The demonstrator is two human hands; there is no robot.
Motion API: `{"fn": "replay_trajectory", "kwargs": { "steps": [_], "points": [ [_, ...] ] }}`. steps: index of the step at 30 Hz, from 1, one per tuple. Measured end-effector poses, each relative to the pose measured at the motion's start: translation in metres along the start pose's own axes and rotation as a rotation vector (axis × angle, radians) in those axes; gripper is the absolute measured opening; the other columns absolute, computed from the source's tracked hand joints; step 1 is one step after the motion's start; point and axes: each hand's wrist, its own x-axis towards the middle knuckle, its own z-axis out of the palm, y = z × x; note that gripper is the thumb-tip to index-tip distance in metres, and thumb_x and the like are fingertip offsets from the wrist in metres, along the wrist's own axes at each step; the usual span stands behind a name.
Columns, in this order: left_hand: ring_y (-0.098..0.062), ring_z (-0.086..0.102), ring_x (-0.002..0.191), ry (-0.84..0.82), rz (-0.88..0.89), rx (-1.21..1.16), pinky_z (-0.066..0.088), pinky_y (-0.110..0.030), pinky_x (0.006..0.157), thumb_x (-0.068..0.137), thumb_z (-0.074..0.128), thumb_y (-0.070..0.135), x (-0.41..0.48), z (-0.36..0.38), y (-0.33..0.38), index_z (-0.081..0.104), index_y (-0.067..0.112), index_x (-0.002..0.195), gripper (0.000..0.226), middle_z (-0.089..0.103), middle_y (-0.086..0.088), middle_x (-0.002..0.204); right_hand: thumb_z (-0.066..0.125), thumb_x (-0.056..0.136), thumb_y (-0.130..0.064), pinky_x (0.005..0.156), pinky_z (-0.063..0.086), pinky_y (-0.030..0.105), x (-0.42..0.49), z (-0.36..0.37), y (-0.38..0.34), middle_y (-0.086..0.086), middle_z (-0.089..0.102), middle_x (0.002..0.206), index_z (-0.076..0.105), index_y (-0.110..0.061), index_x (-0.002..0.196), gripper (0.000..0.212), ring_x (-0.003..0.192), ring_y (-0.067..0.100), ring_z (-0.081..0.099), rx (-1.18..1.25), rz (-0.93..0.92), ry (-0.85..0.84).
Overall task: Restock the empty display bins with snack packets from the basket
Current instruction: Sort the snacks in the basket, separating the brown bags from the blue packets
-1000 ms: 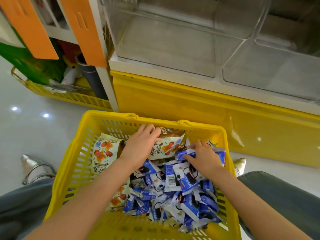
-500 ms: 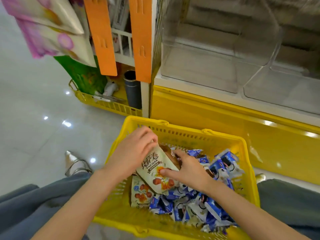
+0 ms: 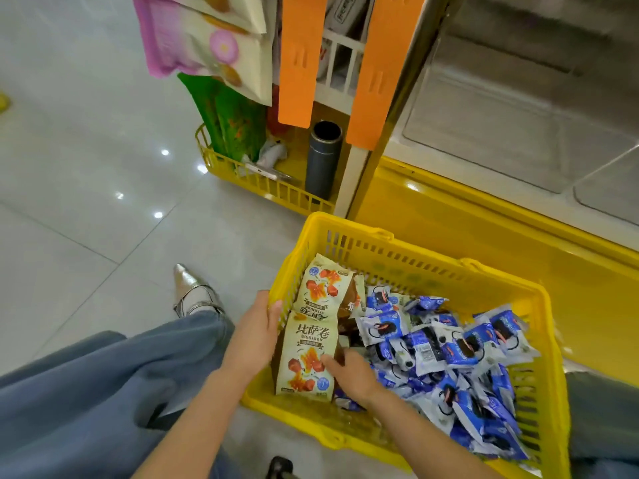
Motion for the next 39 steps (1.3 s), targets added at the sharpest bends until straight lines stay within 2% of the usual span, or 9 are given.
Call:
{"fn": "replay_trajectory", "kwargs": {
  "steps": [4, 9, 13, 18, 21, 26, 30, 35, 39],
  "points": [
    [-0.014, 0.058, 0.080, 0.025, -0.006, 0.088, 0.046, -0.033, 0.067, 0.098, 0.026, 0.041, -0.001, -0.001, 0.007, 0.043, 0.020, 0.111, 0.029, 0.058, 0.003, 0.090, 0.056, 0.094, -0.028, 0.085, 0.051, 0.028, -0.006, -0.008, -0.007, 0.004, 0.065, 0.118, 0.045, -0.010, 0.129, 0.041, 0.105, 0.016, 0.062, -0.154, -0.103, 0.070],
    [-0.017, 0.048, 0.100, 0.345, 0.246, 0.187, 0.039, -0.028, 0.083, 0.094, 0.048, 0.013, -0.004, 0.008, 0.038, 0.051, 0.010, 0.118, 0.024, 0.049, -0.004, 0.111, 0.050, 0.095, -0.034, 0.075, 0.040, 0.007, -0.030, -0.068, 0.001, -0.015, 0.061, 0.118, 0.049, -0.028, 0.126, 0.032, 0.091, -0.005, 0.057, -0.398, -0.372, 0.321],
    [-0.003, 0.043, 0.105, -0.023, 0.369, 0.150, 0.034, -0.017, 0.088, 0.096, 0.047, 0.025, 0.003, 0.053, 0.064, 0.043, 0.023, 0.126, 0.031, 0.045, 0.006, 0.123, 0.044, 0.097, -0.033, 0.095, 0.044, 0.029, -0.020, -0.141, 0.027, -0.001, 0.048, 0.134, 0.044, -0.018, 0.133, 0.039, 0.118, 0.014, 0.049, -0.437, -0.266, 0.426],
    [-0.021, 0.028, 0.135, -0.427, 0.286, 0.312, 0.026, -0.032, 0.110, 0.095, 0.049, 0.034, 0.032, 0.120, 0.075, 0.016, 0.017, 0.147, 0.063, 0.028, -0.005, 0.149, 0.031, 0.098, -0.047, 0.104, 0.039, 0.038, -0.002, -0.177, 0.059, 0.008, 0.037, 0.148, 0.020, -0.019, 0.149, 0.058, 0.131, 0.025, 0.042, -0.569, -0.016, 0.170],
    [-0.027, 0.023, 0.139, -0.612, 0.169, 0.383, 0.027, -0.036, 0.109, 0.091, 0.055, 0.040, 0.047, 0.141, 0.069, 0.010, 0.016, 0.148, 0.076, 0.024, -0.011, 0.150, 0.032, 0.093, -0.060, 0.103, 0.036, 0.035, 0.001, -0.171, 0.067, 0.007, 0.050, 0.135, 0.007, -0.019, 0.151, 0.075, 0.122, 0.025, 0.046, -0.729, -0.063, 0.066],
    [-0.026, 0.040, 0.129, -0.652, 0.126, 0.436, 0.038, -0.035, 0.100, 0.083, 0.062, 0.050, 0.062, 0.150, 0.060, 0.021, 0.019, 0.146, 0.082, 0.035, -0.009, 0.145, 0.045, 0.077, -0.076, 0.112, 0.024, 0.042, 0.009, -0.167, 0.075, 0.011, 0.027, 0.152, 0.002, -0.015, 0.151, 0.104, 0.138, 0.030, 0.026, -0.783, -0.030, 0.064],
    [-0.021, 0.041, 0.128, -0.623, 0.014, 0.277, 0.039, -0.034, 0.102, 0.075, 0.074, 0.042, 0.056, 0.156, 0.057, 0.027, 0.020, 0.144, 0.086, 0.037, -0.003, 0.144, 0.056, 0.075, -0.070, 0.113, 0.017, 0.044, 0.017, -0.158, 0.075, 0.009, 0.012, 0.155, 0.012, -0.016, 0.150, 0.102, 0.142, 0.030, 0.015, -0.767, -0.030, 0.001],
    [-0.014, 0.054, 0.100, -0.472, -0.006, 0.212, 0.044, -0.025, 0.087, 0.074, 0.077, 0.035, 0.045, 0.157, 0.057, 0.046, 0.020, 0.132, 0.067, 0.045, -0.003, 0.126, 0.072, 0.071, -0.053, 0.102, 0.039, 0.038, 0.020, -0.155, 0.071, 0.010, 0.035, 0.142, 0.023, -0.014, 0.144, 0.097, 0.126, 0.029, 0.041, -0.612, -0.024, 0.080],
    [0.001, 0.048, 0.083, -0.412, 0.054, 0.134, 0.036, -0.007, 0.070, 0.075, 0.076, 0.032, 0.030, 0.145, 0.059, 0.048, 0.024, 0.129, 0.062, 0.044, 0.005, 0.112, 0.070, 0.078, -0.042, 0.097, 0.043, 0.037, 0.007, -0.151, 0.069, 0.008, 0.033, 0.140, 0.025, -0.018, 0.145, 0.084, 0.124, 0.029, 0.042, -0.607, -0.079, 0.137]
  ]
}}
